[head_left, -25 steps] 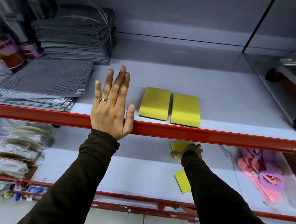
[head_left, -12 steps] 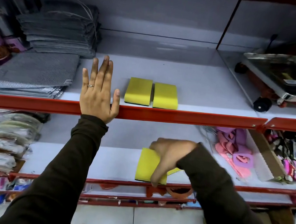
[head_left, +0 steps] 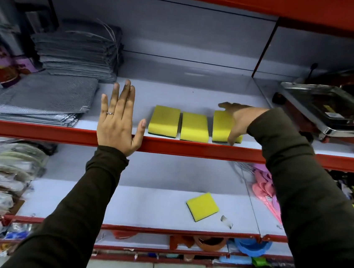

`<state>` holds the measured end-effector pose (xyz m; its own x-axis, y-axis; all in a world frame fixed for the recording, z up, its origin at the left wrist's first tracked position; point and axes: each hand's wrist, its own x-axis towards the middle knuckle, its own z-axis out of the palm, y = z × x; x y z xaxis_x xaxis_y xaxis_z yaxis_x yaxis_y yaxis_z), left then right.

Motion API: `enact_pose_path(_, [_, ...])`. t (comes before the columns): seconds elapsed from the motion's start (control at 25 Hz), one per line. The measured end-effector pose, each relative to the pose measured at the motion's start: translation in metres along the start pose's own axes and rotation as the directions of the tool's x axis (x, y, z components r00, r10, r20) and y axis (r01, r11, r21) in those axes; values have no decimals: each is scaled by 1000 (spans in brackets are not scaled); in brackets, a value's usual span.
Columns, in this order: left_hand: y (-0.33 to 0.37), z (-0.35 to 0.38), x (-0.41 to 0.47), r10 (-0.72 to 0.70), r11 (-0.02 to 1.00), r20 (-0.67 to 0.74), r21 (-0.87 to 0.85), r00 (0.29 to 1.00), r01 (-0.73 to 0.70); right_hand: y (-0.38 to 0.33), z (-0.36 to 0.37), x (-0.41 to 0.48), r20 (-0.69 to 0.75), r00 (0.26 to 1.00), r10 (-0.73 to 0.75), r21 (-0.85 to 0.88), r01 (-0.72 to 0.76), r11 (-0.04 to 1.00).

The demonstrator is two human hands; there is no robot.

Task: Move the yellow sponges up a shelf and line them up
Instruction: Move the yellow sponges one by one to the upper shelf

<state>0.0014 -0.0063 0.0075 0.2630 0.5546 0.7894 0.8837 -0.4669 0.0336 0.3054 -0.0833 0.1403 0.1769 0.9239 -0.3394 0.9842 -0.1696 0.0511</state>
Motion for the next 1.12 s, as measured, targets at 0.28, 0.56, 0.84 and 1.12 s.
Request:
enact_pose_path(0.28, [-1,4,0,-1,1000,-19,2,1000,1,10,16,-53,-360,929,-86,333,214,918])
enact_pose_path(0.56, [-2,9,-1,8,1000,-33,-4,999,-8,-39,183,-43,277,959,62,306,-149,940])
enact_pose_path(0.84, [-1,6,-1,2,1000,-33,3,999,-2,-52,316,5,301,856,421,342,-509,790])
enact_pose_path(1.12, [-1,3,-2,-5,1000,-3,-18,1000,5,-47,236,-34,399,905,149,209,-248,946])
